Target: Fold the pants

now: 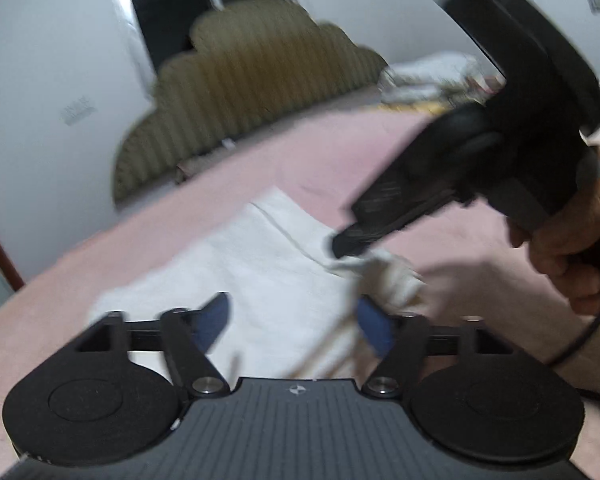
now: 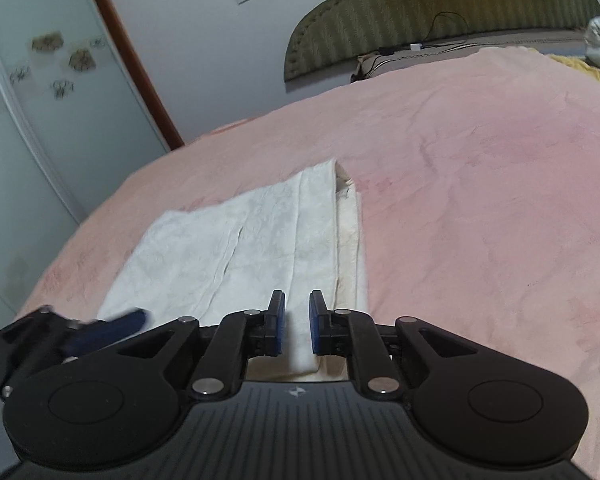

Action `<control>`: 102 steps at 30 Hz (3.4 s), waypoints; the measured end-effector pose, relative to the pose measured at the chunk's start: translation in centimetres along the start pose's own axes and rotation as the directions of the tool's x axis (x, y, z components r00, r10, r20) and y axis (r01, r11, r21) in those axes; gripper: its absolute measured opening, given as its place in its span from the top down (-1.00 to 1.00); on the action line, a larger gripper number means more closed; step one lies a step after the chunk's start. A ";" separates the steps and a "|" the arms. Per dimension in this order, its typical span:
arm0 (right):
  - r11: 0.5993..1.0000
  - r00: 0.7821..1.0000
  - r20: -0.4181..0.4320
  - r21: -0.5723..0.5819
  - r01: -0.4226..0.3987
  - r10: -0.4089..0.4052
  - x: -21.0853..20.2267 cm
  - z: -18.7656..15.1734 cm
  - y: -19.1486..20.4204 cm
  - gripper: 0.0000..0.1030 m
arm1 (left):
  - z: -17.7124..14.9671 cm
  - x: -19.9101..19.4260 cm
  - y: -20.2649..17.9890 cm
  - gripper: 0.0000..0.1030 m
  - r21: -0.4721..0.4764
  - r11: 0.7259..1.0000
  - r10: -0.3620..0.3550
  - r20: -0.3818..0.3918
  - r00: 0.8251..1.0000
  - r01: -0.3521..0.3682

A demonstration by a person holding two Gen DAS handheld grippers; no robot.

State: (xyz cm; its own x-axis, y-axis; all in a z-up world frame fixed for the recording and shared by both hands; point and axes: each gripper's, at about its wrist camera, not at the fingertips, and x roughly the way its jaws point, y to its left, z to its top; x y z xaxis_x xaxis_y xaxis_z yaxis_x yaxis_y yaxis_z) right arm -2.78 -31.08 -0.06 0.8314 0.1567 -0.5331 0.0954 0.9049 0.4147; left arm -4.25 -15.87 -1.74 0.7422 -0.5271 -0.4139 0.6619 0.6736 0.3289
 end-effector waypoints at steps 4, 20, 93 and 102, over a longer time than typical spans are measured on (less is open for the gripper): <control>0.997 0.999 0.032 0.074 -0.031 0.029 0.5 1.4 -2.9 -0.65 | -0.7 -1.4 5.8 -0.97 -0.147 0.982 0.122 0.015 0.992 -0.118; 0.909 0.906 -0.166 0.228 -0.350 0.390 8.9 3.3 -5.8 -0.50 | -9.3 4.9 22.9 -0.86 -0.847 0.531 -0.247 -0.123 0.961 0.028; 0.900 0.889 -0.148 0.123 -0.419 0.434 -0.9 -0.2 12.9 -1.00 | -5.6 -3.7 13.8 -0.91 -0.425 0.786 0.276 -0.407 0.871 -0.448; 0.970 0.993 -0.027 -0.217 0.108 -0.117 3.3 -2.7 13.6 -1.00 | -6.8 -2.8 13.4 -0.91 -0.431 0.779 0.267 -0.429 0.863 -0.455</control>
State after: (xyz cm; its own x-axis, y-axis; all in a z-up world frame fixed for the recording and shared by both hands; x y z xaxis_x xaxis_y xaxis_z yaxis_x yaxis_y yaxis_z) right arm -0.20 -17.23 1.82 0.7997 0.0604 -0.5974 0.0639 0.9807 0.1846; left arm 1.79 -1.84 -1.89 0.7723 -0.0531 -0.6331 0.1325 0.9880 0.0788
